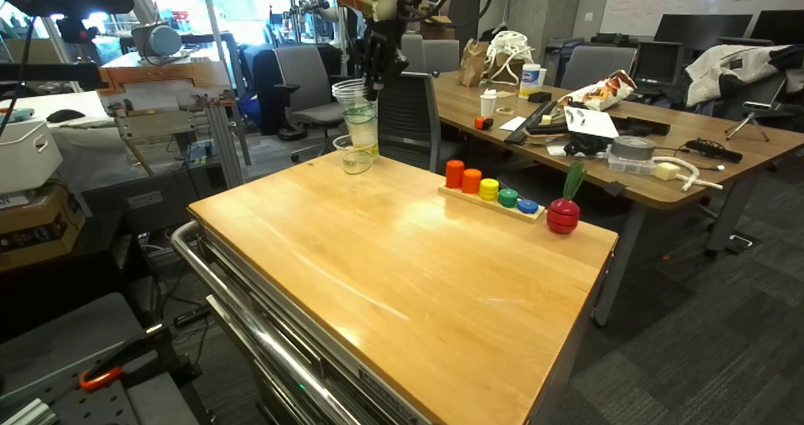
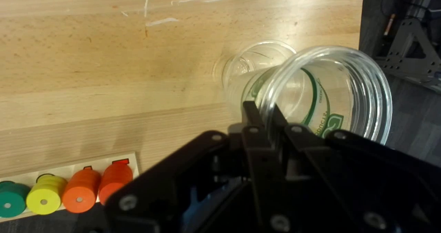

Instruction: Stack the cups together

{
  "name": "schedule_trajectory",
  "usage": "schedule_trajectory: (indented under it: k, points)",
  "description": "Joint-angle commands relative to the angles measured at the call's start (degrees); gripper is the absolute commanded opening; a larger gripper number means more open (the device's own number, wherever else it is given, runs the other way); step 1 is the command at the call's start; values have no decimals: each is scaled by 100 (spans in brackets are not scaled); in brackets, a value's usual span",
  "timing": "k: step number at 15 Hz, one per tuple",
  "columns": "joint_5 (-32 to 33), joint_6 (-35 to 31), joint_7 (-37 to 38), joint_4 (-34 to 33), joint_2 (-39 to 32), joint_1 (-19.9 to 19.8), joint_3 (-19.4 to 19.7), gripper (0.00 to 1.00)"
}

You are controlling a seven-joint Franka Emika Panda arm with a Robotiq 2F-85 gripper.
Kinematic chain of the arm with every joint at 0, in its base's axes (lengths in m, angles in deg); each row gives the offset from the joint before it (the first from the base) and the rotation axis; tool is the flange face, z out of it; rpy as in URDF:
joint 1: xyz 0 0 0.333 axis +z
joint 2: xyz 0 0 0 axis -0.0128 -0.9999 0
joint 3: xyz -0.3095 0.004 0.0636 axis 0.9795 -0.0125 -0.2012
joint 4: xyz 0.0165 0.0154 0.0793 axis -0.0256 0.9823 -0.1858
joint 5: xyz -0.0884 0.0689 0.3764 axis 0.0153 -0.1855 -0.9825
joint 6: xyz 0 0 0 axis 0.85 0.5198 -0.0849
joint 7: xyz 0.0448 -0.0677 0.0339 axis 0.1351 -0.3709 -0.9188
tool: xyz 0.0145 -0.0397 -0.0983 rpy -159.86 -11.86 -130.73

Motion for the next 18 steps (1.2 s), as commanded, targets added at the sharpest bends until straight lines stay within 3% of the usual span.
schedule_trajectory:
  k: [1, 15, 17, 18]
  points:
    - [90, 226, 67, -165, -158, 34, -9, 5]
    - [253, -72, 19, 183, -343, 142, -34, 5]
    - [345, -201, -11, 332, -323, 145, -30, 36]
    - [386, -280, -5, 396, -307, 152, -31, 41]
